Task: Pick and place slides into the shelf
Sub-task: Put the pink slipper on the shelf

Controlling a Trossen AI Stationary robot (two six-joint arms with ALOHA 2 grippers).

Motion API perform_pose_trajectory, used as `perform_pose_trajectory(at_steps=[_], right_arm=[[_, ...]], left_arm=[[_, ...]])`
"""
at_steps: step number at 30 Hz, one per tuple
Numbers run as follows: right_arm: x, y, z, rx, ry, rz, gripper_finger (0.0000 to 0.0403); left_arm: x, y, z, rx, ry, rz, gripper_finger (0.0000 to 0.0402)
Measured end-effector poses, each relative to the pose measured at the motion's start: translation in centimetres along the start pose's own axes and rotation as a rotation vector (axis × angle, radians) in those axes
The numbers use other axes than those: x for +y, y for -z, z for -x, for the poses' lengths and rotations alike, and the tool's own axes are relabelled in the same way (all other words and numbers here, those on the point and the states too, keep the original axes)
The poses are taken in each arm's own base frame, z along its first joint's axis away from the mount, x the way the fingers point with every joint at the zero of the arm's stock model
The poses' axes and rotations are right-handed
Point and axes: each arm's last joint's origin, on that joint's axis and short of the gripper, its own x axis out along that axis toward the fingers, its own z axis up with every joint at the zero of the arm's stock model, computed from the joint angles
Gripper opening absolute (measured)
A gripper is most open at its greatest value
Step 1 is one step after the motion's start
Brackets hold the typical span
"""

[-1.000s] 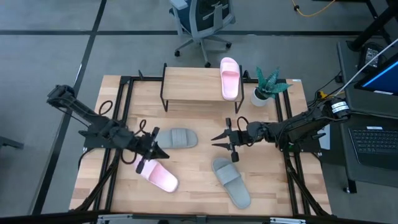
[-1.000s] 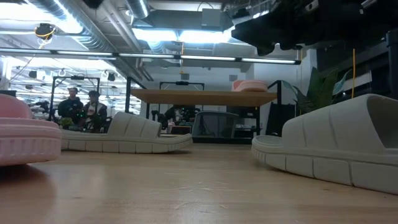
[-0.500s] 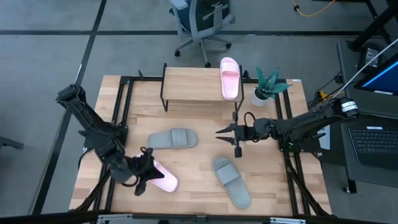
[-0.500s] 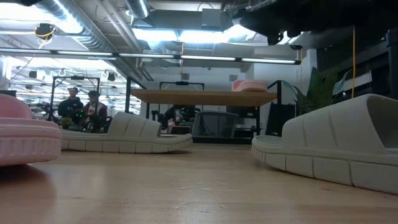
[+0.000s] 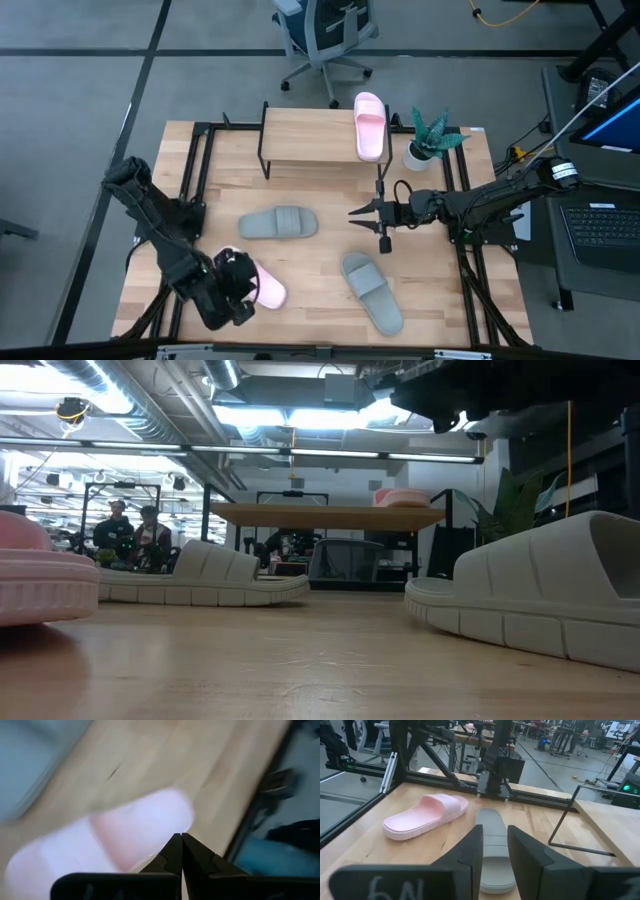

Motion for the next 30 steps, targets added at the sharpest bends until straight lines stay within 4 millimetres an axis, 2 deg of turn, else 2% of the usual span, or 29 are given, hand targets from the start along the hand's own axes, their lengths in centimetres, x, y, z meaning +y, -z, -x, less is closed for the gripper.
perform_pose_trajectory(at_steps=[6,9,14,30], right_arm=[[0.0,0.0,0.0,0.001,-0.001,0.000,0.0090],[0.0,0.0,0.0,0.002,-0.001,0.000,0.0090],[0.0,0.0,0.0,0.003,-0.003,-0.001,0.0090],[0.0,0.3,0.0,0.027,-0.006,0.003,0.0090]], left_arm=[[-0.9,0.3,-1.7,0.123,-0.258,0.082,0.0000],[-1.2,0.2,-2.9,0.160,-0.320,0.098,0.0000],[-1.2,-0.3,-4.0,0.165,-0.354,0.114,0.0000],[-1.1,-0.6,-4.1,0.172,-0.355,0.068,0.0000]])
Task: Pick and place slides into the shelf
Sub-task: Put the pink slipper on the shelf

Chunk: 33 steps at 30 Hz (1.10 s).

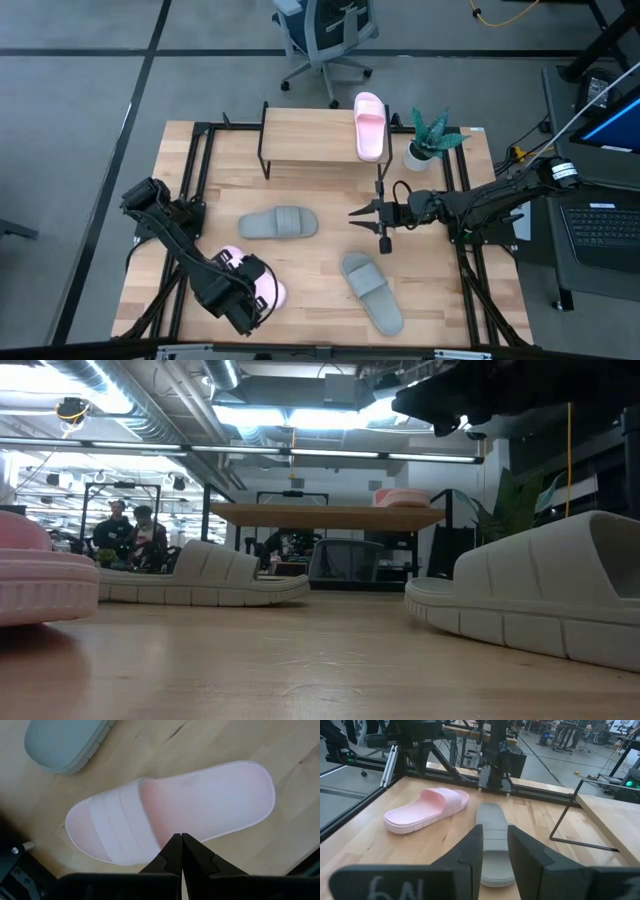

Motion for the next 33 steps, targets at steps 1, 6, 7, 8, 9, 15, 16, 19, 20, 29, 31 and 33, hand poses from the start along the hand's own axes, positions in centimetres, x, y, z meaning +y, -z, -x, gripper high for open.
perform_pose_trajectory(at_steps=[1,6,7,8,9,15,16,19,20,29,31,33], right_arm=[[0.00,0.00,0.00,0.000,0.000,0.000,0.0090],[0.00,0.00,0.00,0.000,0.000,-0.003,0.0090],[0.00,0.00,0.00,0.001,0.000,-0.003,0.0090],[0.00,0.01,0.00,0.001,-0.001,-0.003,0.0090],[0.00,0.03,0.01,0.003,-0.001,-0.003,0.0090],[0.01,0.06,0.01,0.006,-0.001,-0.003,0.0090],[0.01,0.05,0.01,0.006,-0.001,-0.003,0.0090],[0.01,0.06,0.00,0.006,-0.001,-0.002,0.0090],[0.01,0.06,0.00,0.007,-0.002,-0.002,0.0090],[0.02,0.13,0.00,0.014,-0.003,-0.001,0.0090],[0.02,0.13,0.00,0.014,-0.003,-0.002,0.0090],[0.02,0.14,0.00,0.014,-0.003,-0.002,0.0090]], left_arm=[[0.00,-0.01,0.00,-0.002,0.000,0.000,0.0000],[0.01,-0.06,0.01,-0.019,0.000,0.001,0.0014],[0.01,-0.06,0.01,-0.019,0.000,0.002,0.0023],[0.01,-0.06,0.01,-0.020,0.000,0.002,0.0034],[0.01,-0.07,0.01,-0.022,0.000,0.003,0.0047],[0.02,-0.08,0.02,-0.027,0.000,0.004,0.0131],[0.01,-0.08,0.02,-0.027,0.000,0.005,0.0143],[-0.14,-0.09,0.02,-0.027,0.016,0.006,0.0169],[-0.18,-0.09,0.02,-0.027,0.020,0.005,0.0174],[-0.19,-0.09,0.04,-0.028,0.022,0.004,0.0182],[-0.18,-0.16,0.02,-0.027,0.021,0.009,0.0182],[-0.18,-0.17,0.01,-0.027,0.020,0.042,0.0182]])
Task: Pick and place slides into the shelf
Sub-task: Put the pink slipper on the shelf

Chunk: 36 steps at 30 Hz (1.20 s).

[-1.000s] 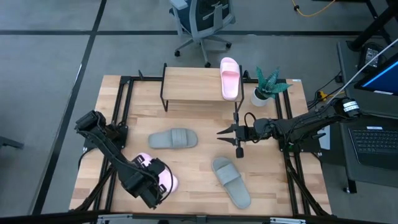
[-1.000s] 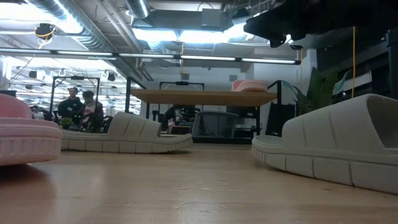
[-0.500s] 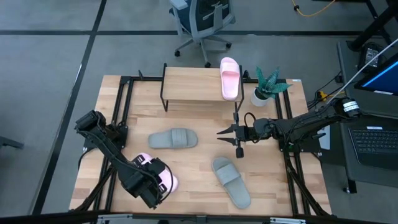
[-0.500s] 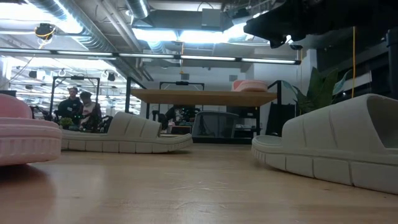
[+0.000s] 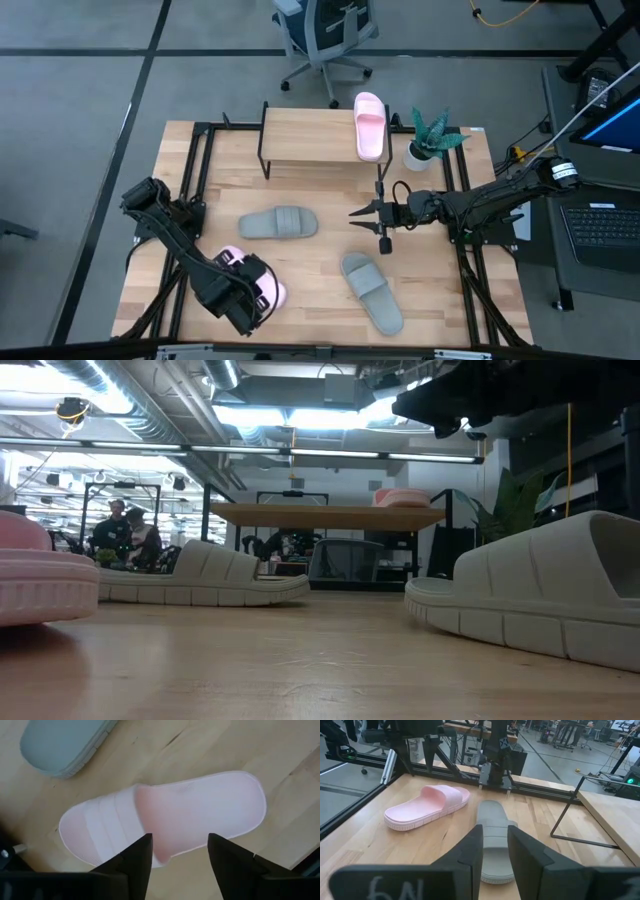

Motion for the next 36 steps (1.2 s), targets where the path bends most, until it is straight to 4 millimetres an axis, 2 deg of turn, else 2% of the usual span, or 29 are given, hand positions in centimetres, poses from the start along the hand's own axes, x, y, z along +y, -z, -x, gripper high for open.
perform_pose_trajectory(at_steps=[13,25,36], right_arm=[[0.0,0.1,0.0,0.008,-0.001,0.001,0.0090],[0.0,0.1,0.0,0.008,-0.002,0.001,0.0090],[0.0,0.1,0.0,0.008,-0.002,0.001,0.0090]], left_arm=[[-0.2,0.2,-2.1,0.115,-0.159,0.114,0.0183],[-0.5,0.0,-2.8,0.108,-0.177,0.131,0.0183],[-1.4,-0.3,-5.9,0.162,-0.281,0.060,0.0183]])
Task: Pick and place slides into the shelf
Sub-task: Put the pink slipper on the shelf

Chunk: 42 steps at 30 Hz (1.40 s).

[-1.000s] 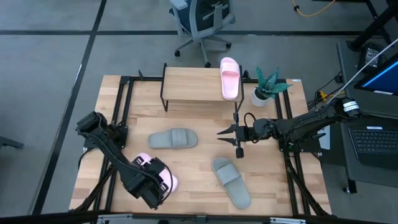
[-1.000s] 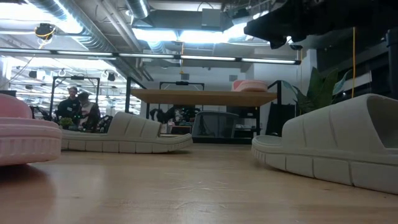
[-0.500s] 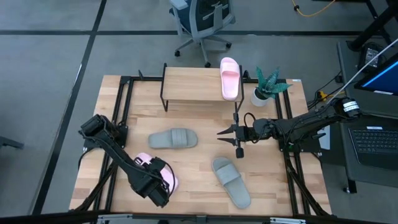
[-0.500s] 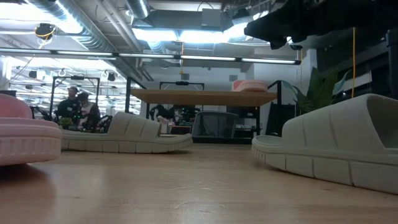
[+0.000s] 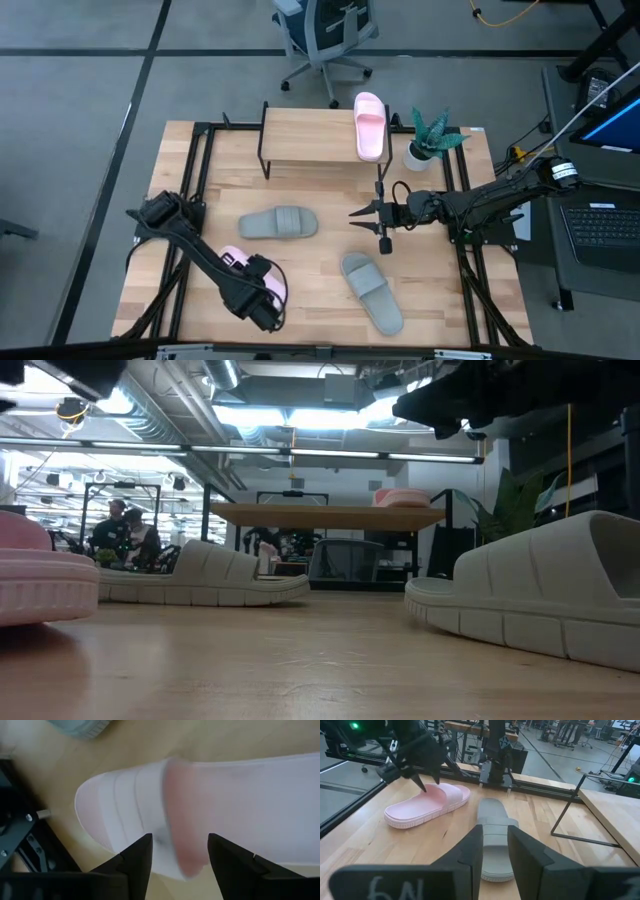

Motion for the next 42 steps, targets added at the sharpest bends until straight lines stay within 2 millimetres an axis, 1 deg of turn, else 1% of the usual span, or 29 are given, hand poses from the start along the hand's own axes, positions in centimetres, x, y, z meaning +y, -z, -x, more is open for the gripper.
perform_pose_trajectory(at_steps=[6,12,29,35,42], right_arm=[[0.00,0.00,0.00,0.000,0.000,0.000,0.0090],[0.01,0.05,0.00,0.005,-0.001,0.001,0.0090],[0.01,0.07,0.00,0.007,-0.001,-0.018,0.0090],[0.01,0.07,0.00,0.007,-0.001,-0.018,0.0090],[0.01,0.07,0.00,0.007,-0.001,-0.017,0.0090]], left_arm=[[-0.08,-0.31,-0.30,0.006,-0.020,-0.021,0.0183],[0.68,-0.25,-0.25,0.034,-0.100,-0.021,0.0183],[0.45,-0.27,-0.27,0.021,-0.075,-0.018,0.0183],[0.44,-0.38,-0.27,-0.018,-0.074,-0.002,0.0182],[0.45,-0.36,-0.27,-0.010,-0.075,0.000,0.0182]])
